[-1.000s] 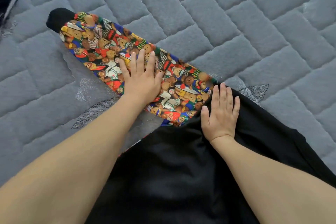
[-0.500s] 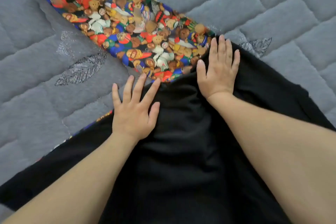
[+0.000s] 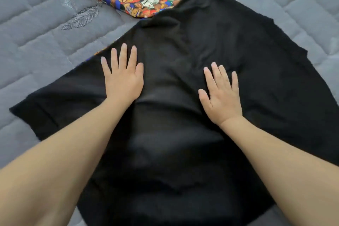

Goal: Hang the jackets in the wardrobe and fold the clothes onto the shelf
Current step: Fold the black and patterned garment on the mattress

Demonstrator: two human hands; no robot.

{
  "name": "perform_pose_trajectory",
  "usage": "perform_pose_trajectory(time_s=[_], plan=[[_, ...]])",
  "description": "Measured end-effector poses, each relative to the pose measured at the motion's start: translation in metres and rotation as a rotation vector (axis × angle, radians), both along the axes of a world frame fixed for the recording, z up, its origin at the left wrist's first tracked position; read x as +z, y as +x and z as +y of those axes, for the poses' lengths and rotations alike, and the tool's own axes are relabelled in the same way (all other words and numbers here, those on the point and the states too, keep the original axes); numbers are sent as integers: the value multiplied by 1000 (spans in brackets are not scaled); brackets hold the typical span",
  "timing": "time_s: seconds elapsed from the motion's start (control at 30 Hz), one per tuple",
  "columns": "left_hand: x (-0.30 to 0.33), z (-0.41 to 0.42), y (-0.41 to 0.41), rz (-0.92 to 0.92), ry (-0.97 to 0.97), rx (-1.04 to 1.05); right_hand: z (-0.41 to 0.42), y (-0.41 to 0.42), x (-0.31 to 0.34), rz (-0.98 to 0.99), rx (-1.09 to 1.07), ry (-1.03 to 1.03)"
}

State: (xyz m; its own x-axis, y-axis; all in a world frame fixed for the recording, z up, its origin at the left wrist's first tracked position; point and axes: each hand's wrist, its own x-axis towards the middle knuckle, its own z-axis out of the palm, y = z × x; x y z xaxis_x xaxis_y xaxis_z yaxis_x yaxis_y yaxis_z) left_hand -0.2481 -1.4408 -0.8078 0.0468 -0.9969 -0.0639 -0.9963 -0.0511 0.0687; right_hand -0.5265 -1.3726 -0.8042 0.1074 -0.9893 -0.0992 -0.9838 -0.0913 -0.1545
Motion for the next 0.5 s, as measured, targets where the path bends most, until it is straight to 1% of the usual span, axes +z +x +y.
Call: perform_pose_trajectory(time_s=[0.1, 0.13, 0.2, 0.27, 0.3, 0.37, 0.43, 0.5], plan=[[7, 98, 31, 0, 38, -24, 34, -10, 5, 82, 65, 75], [8, 127, 43, -13, 63, 10, 48, -13, 7, 83, 77, 92], [13, 172, 59, -26, 143, 143, 83, -17, 9, 67, 51, 122], [17, 200, 51, -20, 211, 270, 127, -18, 12, 56, -33, 137], [21, 210, 39, -13, 234, 286, 152, -17, 12, 56, -89, 142], [28, 236, 9, -10, 307, 202, 198, -17, 12, 68, -213, 169], [31, 273, -17, -37, 385, -9, 231, -22, 13, 79, -321, 220], [40, 306, -33, -76, 421, -189, 244, -29, 16, 66, -362, 254]])
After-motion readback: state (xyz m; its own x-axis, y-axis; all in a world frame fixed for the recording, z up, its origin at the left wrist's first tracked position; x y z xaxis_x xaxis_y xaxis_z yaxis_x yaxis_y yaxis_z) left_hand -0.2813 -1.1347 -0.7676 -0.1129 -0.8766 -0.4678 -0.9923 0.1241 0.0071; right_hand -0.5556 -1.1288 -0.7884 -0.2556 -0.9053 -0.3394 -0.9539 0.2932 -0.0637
